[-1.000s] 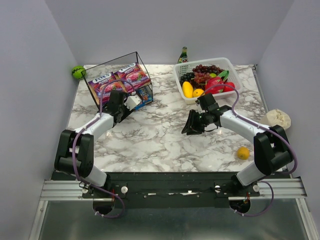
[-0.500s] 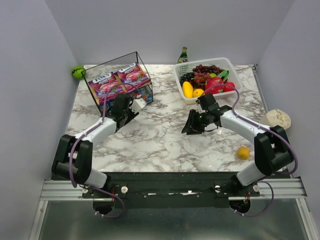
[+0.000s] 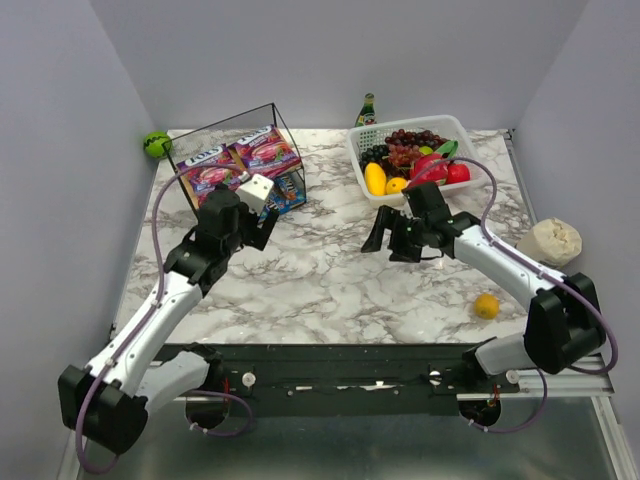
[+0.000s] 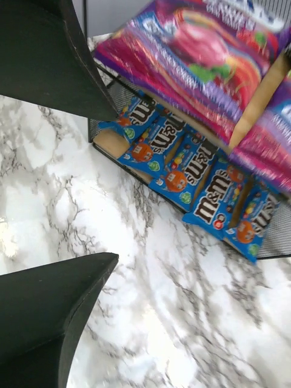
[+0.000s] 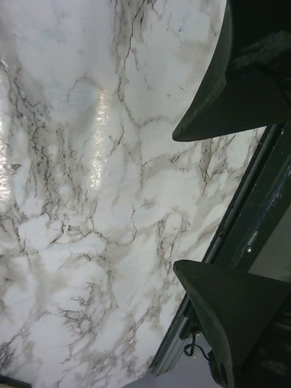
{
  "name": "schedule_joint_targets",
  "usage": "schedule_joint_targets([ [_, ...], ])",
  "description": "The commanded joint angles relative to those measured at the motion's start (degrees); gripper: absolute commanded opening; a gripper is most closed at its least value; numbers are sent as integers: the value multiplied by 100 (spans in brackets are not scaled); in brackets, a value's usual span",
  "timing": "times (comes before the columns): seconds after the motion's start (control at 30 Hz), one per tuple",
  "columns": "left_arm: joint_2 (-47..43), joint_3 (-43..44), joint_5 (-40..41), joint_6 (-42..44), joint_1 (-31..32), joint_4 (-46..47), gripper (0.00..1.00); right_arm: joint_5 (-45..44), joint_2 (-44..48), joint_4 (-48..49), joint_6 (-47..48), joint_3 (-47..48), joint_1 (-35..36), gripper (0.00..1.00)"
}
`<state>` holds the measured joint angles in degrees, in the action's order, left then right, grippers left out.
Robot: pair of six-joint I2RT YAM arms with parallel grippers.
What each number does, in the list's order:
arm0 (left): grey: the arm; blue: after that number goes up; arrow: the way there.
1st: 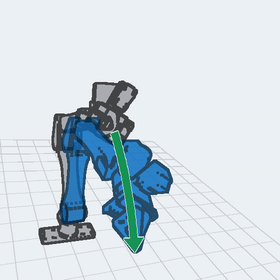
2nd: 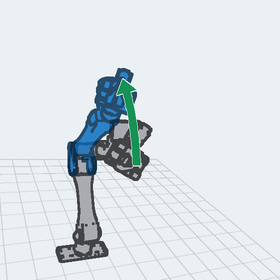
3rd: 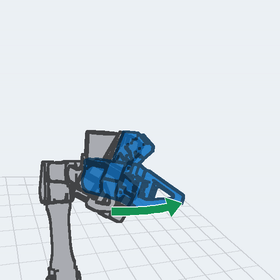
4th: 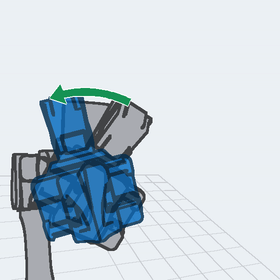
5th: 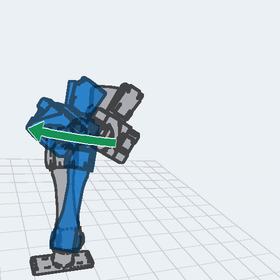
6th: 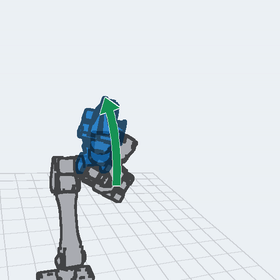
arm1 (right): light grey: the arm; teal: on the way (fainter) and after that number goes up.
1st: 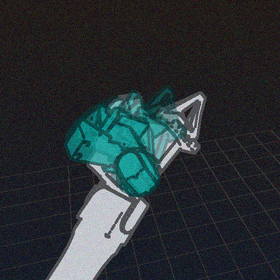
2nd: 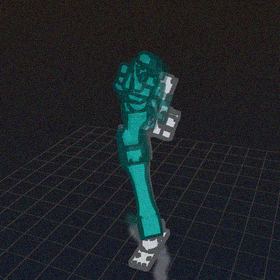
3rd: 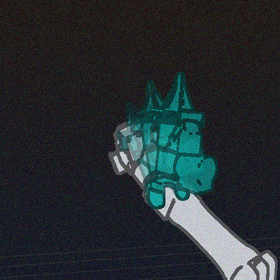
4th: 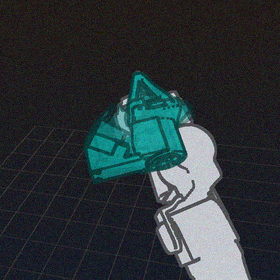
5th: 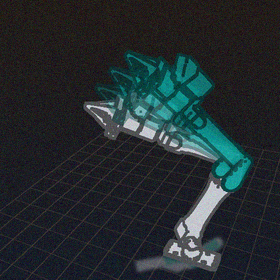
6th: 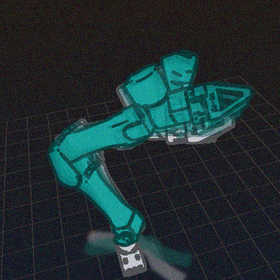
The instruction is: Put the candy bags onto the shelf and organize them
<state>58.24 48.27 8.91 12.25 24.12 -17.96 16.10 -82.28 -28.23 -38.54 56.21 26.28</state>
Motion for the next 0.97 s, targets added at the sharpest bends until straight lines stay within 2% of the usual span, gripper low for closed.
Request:
schedule_joint_targets([
  [0.0, -549, 630, 76, -1636, 5, -989, 99, -897, 528, -148, 382, 347, -9, 99],
  [0.17, -1402, 744, -143, -2260, -4, -1244, 99, -1573, 967, -525, 777, 873, -9, 100],
  [0.3, -1491, 1456, -810, -2648, -4, -1912, 99, -2005, 1240, -745, 901, 1129, -18, 100],
  [0.43, -1683, 1808, -760, -2886, -4, -1975, 99, -2058, 1390, -842, 831, 1226, -9, 100],
  [0.93, -1746, 2151, -539, -2263, -4, -2071, 99, -1777, 1478, -1027, 699, 1463, -9, 100],
])
